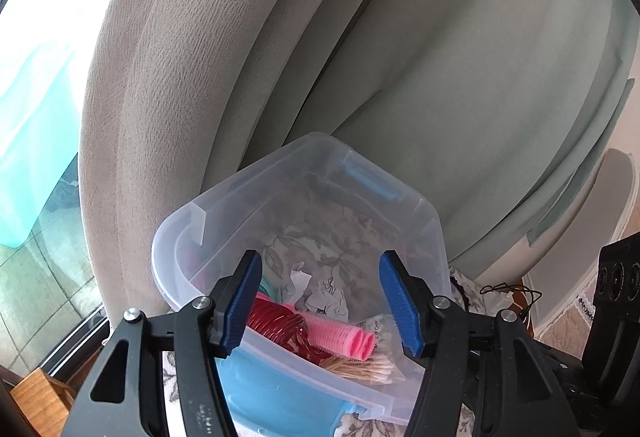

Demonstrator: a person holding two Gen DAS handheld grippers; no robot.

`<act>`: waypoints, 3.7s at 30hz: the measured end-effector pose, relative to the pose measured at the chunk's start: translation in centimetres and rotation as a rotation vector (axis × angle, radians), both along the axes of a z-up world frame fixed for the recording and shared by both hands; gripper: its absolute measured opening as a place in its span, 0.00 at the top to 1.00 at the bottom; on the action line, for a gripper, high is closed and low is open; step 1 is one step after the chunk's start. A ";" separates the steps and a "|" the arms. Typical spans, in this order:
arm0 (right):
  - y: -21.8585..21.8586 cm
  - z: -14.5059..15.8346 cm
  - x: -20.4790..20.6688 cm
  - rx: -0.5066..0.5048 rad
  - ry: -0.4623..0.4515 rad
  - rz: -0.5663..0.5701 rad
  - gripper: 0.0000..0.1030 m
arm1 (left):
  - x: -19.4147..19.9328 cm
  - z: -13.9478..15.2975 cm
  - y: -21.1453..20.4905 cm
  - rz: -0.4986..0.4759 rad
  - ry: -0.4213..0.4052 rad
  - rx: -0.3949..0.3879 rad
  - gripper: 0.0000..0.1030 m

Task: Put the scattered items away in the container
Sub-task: 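Withdraw both grippers from the box back over the remaining bed items, then move the left gripper toward the black toy car while the right gripper approaches the black headband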

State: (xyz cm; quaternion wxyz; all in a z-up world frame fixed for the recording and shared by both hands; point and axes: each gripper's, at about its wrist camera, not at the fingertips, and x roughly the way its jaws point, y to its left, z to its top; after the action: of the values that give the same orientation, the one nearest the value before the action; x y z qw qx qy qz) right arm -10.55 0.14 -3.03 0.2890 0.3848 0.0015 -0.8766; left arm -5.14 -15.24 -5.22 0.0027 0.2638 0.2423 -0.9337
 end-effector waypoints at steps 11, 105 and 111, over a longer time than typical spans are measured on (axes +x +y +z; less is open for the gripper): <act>1.3 1.8 1.7 0.000 0.024 -0.023 0.32 | 0.3 1.8 2.2 -0.052 0.003 0.003 0.23; 29.0 -9.2 -2.3 -0.071 -0.040 -0.444 0.00 | -9.3 -6.7 24.5 -0.255 -0.066 -0.472 0.24; 29.0 -10.7 -5.1 -0.053 -0.061 -0.420 0.00 | -12.9 -9.7 23.4 -0.179 -0.180 -0.472 0.24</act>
State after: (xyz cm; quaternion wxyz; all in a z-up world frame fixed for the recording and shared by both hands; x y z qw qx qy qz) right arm -15.64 29.13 -13.75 0.1099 0.3952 -0.1104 -0.9053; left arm -18.02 8.14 -14.93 0.0030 0.3583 -0.0078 -0.9336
